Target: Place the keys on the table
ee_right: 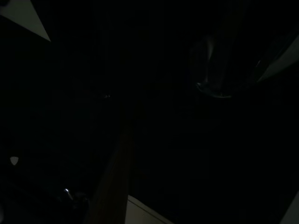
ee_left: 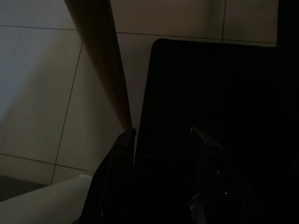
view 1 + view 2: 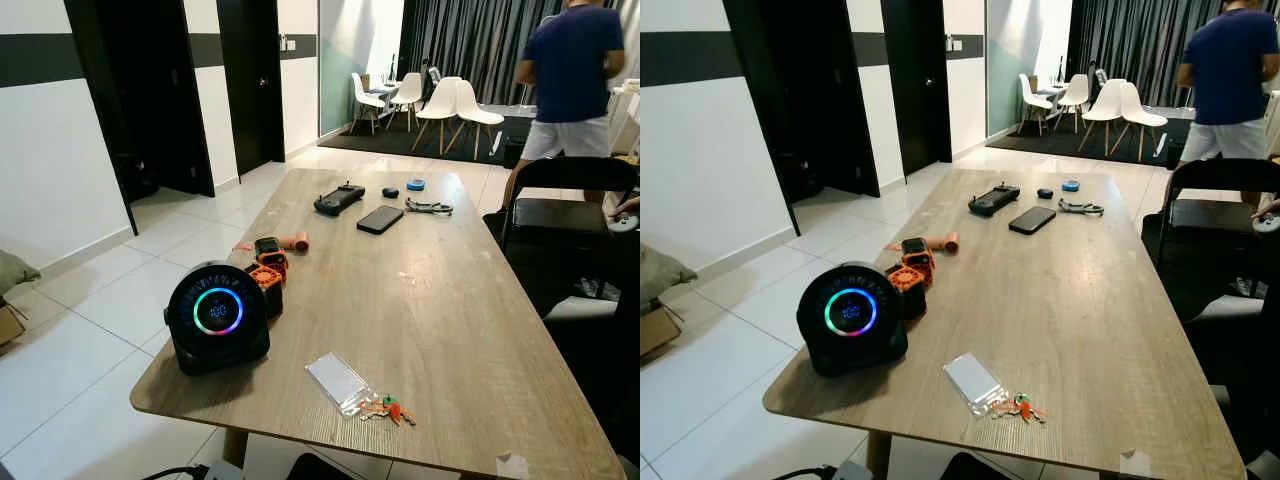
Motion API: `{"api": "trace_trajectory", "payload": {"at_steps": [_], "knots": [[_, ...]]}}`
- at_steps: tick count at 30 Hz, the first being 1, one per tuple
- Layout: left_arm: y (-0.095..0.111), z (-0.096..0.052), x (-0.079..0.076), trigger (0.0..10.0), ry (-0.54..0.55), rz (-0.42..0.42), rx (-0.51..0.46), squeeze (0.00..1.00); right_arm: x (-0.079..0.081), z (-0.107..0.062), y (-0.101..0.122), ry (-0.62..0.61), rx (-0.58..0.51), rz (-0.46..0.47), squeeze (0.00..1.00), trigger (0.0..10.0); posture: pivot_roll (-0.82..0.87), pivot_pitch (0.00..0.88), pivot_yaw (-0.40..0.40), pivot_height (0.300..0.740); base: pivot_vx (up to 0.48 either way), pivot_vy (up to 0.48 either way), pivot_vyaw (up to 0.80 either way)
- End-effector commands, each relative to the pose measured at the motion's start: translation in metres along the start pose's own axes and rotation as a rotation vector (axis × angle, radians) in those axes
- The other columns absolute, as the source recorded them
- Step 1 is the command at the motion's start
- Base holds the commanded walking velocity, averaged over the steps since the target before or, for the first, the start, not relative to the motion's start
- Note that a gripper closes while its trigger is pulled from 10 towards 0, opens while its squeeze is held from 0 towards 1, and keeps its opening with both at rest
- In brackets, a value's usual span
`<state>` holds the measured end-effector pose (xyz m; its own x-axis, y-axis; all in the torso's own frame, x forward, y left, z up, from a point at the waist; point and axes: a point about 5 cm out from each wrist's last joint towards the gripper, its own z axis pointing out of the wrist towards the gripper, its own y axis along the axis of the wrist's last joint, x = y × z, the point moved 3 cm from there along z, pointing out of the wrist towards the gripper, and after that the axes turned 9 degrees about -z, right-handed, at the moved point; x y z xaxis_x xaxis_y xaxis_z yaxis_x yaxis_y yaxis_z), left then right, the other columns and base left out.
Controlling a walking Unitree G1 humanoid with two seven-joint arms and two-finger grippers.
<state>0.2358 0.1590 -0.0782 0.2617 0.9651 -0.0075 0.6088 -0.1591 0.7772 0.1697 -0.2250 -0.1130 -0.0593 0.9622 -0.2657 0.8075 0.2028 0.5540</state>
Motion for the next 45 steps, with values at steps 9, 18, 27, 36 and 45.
{"api": "trace_trajectory", "payload": {"at_steps": [9, 18, 27, 36, 45], "knots": [[-0.008, -0.004, -0.006, 10.0, -0.02, -0.006, 0.003, 0.0, 0.005, 0.0, 0.004, 0.012, -0.022, -0.027, 0.0, 10.0, 0.0, 0.029, 0.01, 0.74, 0.0, 0.0, 0.0], [-0.014, -0.007, -0.004, 10.0, 0.0, -0.008, 0.008, 0.0, 0.01, 0.0, 0.008, 0.024, -0.041, -0.046, 0.0, 10.0, 0.0, 0.034, 0.004, 0.74, 0.0, 0.0, 0.0], [-0.015, -0.009, 0.008, 10.0, 0.098, -0.116, -0.004, 0.0, 0.01, 0.0, 0.012, 0.025, -0.056, -0.043, 0.0, 10.0, 0.01, 0.033, -0.003, 0.74, 0.0, 0.0, 0.0], [-0.008, -0.006, -0.004, 10.0, 0.008, -0.053, -0.035, 0.0, 0.007, 0.0, 0.01, 0.016, -0.047, -0.039, 0.0, 10.0, 0.0, 0.033, 0.005, 0.74, 0.0, 0.0, 0.0], [-0.008, -0.007, -0.001, 10.0, 0.01, -0.046, -0.031, 0.0, 0.01, -0.001, 0.005, 0.015, -0.037, -0.016, 0.0, 10.0, 0.0, 0.035, 0.012, 0.74, 0.0, 0.0, -0.15]]}}
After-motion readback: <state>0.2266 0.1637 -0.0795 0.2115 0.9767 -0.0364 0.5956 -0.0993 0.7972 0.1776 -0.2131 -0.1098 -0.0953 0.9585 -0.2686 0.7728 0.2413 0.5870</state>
